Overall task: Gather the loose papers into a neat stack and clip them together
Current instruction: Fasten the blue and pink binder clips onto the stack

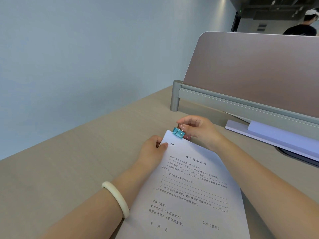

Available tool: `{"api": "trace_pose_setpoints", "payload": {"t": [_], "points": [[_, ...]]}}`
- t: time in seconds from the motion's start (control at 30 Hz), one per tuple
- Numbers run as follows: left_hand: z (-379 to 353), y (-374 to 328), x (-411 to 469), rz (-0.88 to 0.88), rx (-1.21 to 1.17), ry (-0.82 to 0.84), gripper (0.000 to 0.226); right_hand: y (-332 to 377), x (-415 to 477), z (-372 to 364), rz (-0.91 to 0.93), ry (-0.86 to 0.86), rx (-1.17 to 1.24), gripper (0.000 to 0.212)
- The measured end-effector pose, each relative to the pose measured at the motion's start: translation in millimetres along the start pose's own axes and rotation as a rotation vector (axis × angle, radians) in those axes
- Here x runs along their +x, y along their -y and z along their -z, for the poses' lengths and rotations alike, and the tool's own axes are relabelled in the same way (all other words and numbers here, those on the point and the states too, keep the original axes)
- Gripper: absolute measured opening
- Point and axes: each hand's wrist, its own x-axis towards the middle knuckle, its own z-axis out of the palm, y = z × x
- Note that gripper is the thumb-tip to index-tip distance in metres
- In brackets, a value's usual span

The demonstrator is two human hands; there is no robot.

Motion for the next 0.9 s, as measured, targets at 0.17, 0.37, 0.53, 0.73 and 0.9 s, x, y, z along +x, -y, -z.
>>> {"api": "trace_pose_setpoints", "payload": {"t": [0.17, 0.37, 0.53, 0.73, 0.9], "points": [[0, -1, -1, -0.009, -0.039, -0.011, 0.009, -3, -3, -3, -0.043, 0.084, -0.003, 0.02], [0, -1, -2, -0.03, -0.036, -0.014, 0.01, -3, -4, -3, -0.058, 0.101, -0.194, 0.018], [0, -2, -3, -0.064, -0.044, -0.029, 0.009, -2, -2, -5, 0.107, 0.048, -0.49, 0.02], [-2, -4, -6, -0.072, -0.087, -0.023, 0.019, 10, 1, -3, -0.311, 0.143, -0.311, 0.055], [-2, -4, -6, -0.069, -0.093, -0.006, 0.019, 14, 2, 3, -0.52, 0.252, -0.147, 0.048]]}}
